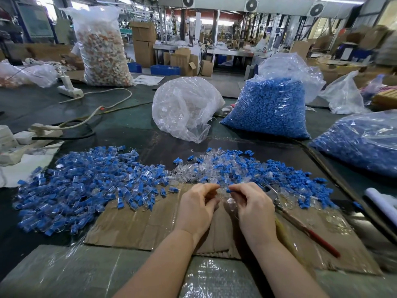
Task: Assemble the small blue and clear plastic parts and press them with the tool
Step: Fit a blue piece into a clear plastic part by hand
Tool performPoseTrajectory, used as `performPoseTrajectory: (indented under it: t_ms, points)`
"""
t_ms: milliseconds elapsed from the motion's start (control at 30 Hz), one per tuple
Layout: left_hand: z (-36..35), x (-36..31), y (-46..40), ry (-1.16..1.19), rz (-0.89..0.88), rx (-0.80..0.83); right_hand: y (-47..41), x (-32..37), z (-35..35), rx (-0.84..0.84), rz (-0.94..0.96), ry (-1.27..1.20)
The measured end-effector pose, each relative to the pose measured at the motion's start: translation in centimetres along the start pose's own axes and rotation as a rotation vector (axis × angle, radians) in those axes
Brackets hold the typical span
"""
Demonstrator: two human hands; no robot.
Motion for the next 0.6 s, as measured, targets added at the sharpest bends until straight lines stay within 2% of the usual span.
performPoseTrajectory:
  t_ms: [133, 267, 500, 600]
  points:
    - [0.1, 1.2, -0.1, 0.029, 0.093, -0.004, 0.7, -0.1, -0.1, -0.032, -0.003, -0.032]
    - [0.0, 2.2, -0.2, 0.174, 0.156, 0.002, 0.9, -0.3, -0.8, 0.001, -0.022, -0.044]
    - [-0.1, 2.1, 0.0, 0.336, 0.166, 0.045, 0.8, -0.4, -2.0, 0.080, -0.042, 0.058]
    - [-0.7, 1.7, 0.0, 0.319, 0.136, 0.097, 0.8, -0.6, -2.1, 0.080, -0.069, 0.073]
Point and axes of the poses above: each hand's wrist, its own y-axis away from the middle knuckle, its own z-axis out of the back of the hand, x = y × z, the point moved 10 cm from there along -y, towards the middle knuckle, and after that the axes turned 11 degrees about x, right-handed, at the moved point
